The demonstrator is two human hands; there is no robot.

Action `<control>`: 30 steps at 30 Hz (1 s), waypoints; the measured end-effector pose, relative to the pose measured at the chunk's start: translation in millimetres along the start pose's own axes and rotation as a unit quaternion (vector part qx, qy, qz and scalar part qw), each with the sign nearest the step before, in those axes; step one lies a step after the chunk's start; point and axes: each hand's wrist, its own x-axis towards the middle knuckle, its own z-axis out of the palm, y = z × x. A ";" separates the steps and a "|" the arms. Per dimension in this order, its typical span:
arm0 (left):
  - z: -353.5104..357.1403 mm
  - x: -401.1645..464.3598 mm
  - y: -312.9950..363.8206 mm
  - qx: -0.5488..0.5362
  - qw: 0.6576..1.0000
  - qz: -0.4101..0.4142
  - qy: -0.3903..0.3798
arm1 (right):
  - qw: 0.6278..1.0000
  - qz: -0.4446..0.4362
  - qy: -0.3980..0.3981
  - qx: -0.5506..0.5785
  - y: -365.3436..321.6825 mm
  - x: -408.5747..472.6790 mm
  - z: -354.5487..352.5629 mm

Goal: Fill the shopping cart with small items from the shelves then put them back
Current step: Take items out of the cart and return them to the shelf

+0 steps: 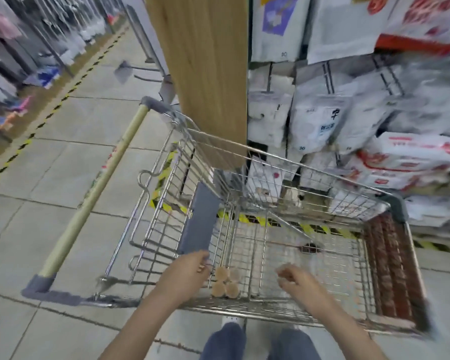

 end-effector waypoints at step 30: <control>201.5 206.9 -87.0 0.428 0.867 0.130 -0.220 | 0.928 -0.146 -0.178 -0.292 83.9 242.6 166.5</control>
